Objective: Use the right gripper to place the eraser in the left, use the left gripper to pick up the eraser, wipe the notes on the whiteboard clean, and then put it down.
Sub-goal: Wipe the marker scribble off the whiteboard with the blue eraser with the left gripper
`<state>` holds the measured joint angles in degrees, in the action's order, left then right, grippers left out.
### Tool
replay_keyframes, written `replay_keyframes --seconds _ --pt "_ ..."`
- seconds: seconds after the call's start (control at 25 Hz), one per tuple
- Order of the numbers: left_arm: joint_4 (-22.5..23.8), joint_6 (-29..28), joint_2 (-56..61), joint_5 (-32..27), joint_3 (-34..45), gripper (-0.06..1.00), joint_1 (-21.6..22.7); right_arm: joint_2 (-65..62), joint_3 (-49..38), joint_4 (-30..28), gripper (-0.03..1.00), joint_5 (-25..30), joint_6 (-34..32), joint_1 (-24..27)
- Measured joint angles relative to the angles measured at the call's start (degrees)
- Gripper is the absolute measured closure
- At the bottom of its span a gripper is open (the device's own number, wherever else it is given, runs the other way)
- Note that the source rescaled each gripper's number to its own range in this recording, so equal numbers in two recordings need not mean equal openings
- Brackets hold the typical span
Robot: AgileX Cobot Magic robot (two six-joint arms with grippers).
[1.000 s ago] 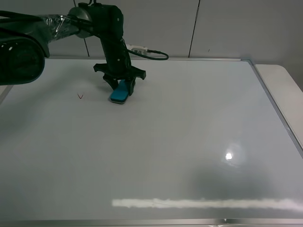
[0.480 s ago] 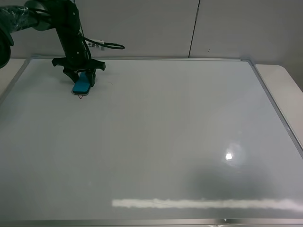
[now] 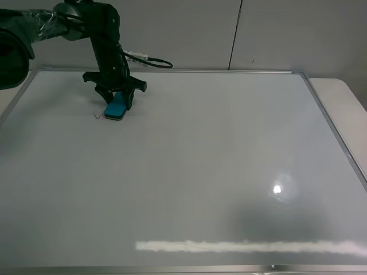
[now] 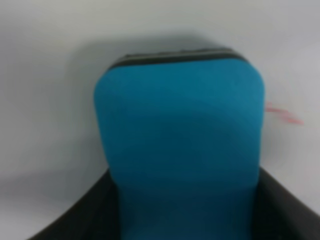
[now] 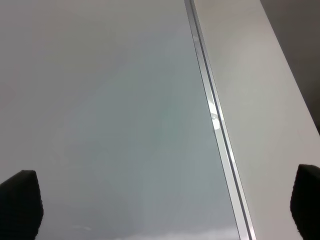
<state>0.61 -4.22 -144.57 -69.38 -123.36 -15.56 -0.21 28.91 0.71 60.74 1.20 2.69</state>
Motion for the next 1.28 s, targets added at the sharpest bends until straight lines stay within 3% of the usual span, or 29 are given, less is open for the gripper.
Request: replay_keyframes --seconds 0.32,0.72,0.92,1.28 --pt "-0.1 0.2 0.5 0.2 2.6 0.92 -5.7 0.0 0.0 0.0 -0.03 0.0 0.0 0.0" --pt "0.6 1.0 2.1 1.9 5.6 0.92 -5.6 0.0 0.0 0.0 -0.03 0.0 0.0 0.0" --pt "0.6 1.2 2.9 0.6 6.3 0.92 -2.3 0.0 0.0 0.0 -0.03 0.0 0.0 0.0" --pt "0.4 1.2 3.3 -0.2 7.2 0.92 7.6 0.0 0.0 0.0 -0.03 0.0 0.0 0.0"
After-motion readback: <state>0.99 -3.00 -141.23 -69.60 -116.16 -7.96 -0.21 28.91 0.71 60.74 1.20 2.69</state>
